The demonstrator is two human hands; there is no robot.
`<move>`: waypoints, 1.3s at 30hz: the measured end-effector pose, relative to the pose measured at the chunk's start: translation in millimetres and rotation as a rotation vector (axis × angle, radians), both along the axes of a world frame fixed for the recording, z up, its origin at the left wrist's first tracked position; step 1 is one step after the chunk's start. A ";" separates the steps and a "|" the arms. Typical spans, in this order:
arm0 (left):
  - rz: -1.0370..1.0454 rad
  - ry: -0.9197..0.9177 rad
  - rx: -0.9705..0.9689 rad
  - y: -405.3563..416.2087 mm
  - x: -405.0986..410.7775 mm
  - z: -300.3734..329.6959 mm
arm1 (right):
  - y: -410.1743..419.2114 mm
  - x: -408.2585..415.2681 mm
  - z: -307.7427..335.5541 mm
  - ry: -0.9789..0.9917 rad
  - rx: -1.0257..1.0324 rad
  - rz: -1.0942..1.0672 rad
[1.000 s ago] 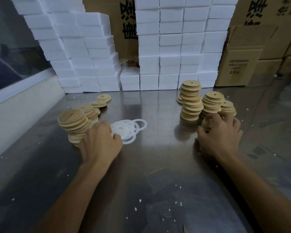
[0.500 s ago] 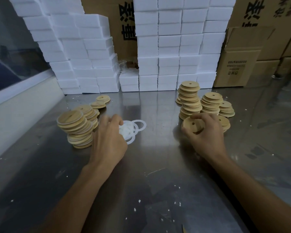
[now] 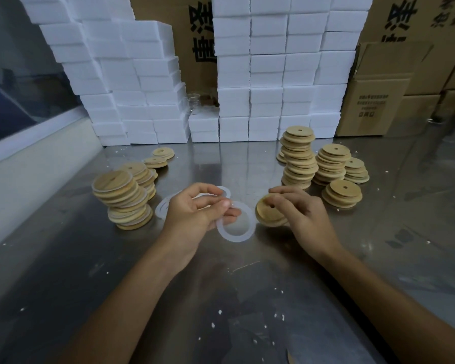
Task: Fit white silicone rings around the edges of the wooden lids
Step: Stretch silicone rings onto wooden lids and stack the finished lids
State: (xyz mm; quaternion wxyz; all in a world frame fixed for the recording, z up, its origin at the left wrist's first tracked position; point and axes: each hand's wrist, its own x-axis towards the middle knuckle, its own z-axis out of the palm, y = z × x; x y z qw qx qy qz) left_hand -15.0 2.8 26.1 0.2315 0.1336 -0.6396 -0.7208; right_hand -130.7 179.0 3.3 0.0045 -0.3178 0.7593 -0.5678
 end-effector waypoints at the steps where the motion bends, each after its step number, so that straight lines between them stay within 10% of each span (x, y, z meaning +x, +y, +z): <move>1: -0.019 0.000 0.065 1.9 -0.2 0.6 | -0.4 2.9 1.4 -0.014 -0.026 0.034; 13: 0.166 -0.137 -0.060 18.8 -7.8 -18.5 | -12.4 15.3 -3.9 0.031 -0.091 0.085; 18: -0.067 -0.239 0.052 20.7 -8.2 -16.1 | -14.0 18.7 -5.2 0.148 -0.105 0.060; 39: 0.152 0.017 -0.345 12.2 -11.8 -26.3 | -14.5 10.2 -12.8 0.198 -0.074 -0.031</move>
